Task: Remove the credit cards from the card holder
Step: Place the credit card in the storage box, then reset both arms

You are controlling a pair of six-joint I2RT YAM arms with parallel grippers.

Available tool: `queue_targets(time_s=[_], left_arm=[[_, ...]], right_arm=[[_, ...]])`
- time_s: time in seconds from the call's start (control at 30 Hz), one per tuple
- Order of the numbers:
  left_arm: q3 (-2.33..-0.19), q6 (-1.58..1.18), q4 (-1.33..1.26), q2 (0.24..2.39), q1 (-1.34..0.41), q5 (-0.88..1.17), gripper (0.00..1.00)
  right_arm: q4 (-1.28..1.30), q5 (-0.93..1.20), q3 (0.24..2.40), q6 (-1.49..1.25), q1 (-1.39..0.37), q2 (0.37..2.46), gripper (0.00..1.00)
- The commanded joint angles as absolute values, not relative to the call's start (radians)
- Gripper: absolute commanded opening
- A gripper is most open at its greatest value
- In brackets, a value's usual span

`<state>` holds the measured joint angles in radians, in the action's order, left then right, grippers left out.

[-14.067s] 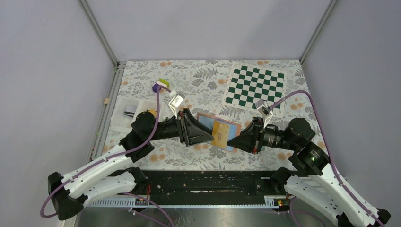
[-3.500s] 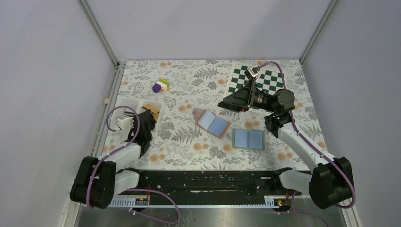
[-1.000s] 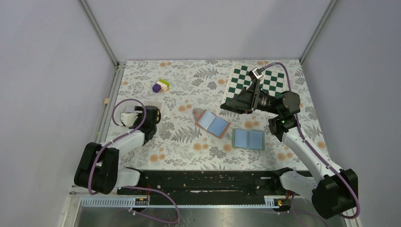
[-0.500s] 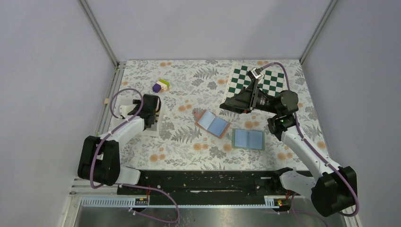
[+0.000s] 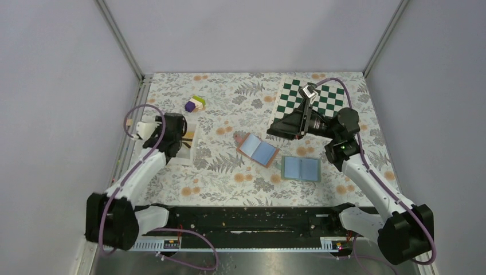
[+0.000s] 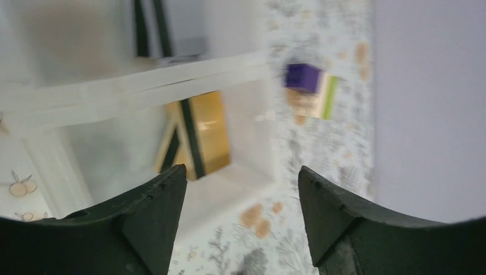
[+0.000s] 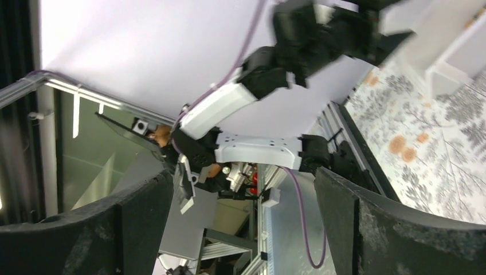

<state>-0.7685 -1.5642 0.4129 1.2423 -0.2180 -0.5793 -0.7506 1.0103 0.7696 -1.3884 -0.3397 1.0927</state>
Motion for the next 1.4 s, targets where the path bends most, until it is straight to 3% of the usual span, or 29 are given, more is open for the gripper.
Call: queue_targets(time_s=[0.0, 0.17, 0.23, 0.3, 0.57, 0.8, 1.37], left_arm=[[-0.838, -1.155, 0.310, 1.024, -0.204, -0.544, 0.74], [-0.957, -0.846, 0.348, 0.872, -0.204, -0.318, 0.83], [-0.994, -0.748, 0.348, 0.826, -0.204, -0.174, 0.92], [-1.020, -0.677, 0.348, 0.788, -0.204, -0.030, 0.99], [-1.018, -0.510, 0.342, 0.670, -0.211, 0.510, 0.99], [-0.920, -0.440, 0.362, 0.557, -0.211, 0.658, 0.99], [-0.919, -0.467, 0.353, 0.517, -0.212, 0.668, 0.99]], right_arm=[[-0.340, 0.978, 0.822, -1.089, -0.334, 0.998, 0.99], [0.324, 0.698, 0.972, -0.638, -0.335, 0.877, 0.99], [0.481, 0.564, 1.030, -0.538, -0.335, 0.841, 0.99], [0.578, 0.461, 1.081, -0.480, -0.335, 0.808, 0.99], [0.732, 0.151, 1.174, -0.463, -0.335, 0.621, 0.99], [0.808, 0.102, 1.192, -0.484, -0.335, 0.525, 0.99], [0.828, 0.090, 1.177, -0.521, -0.335, 0.478, 0.99]])
